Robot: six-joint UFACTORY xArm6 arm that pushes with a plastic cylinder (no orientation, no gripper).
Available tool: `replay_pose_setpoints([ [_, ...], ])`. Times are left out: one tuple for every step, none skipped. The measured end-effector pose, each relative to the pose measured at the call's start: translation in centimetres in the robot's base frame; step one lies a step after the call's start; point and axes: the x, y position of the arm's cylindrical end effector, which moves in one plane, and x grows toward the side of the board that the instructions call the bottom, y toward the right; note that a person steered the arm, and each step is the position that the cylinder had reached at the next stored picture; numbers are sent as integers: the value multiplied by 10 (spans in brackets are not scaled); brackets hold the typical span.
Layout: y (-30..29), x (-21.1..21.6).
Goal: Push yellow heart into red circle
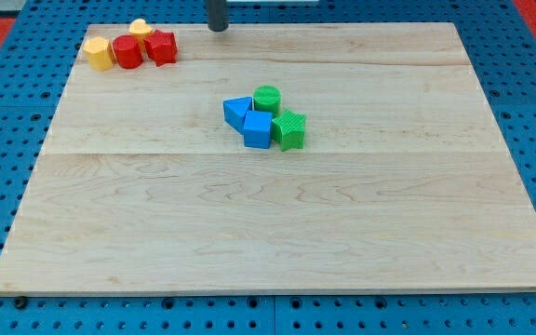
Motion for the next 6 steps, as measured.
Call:
replay_pose_setpoints([
  [-7, 0],
  [-87, 0],
  [-157, 1],
  [-161, 9],
  [-161, 39],
  [-144, 73],
])
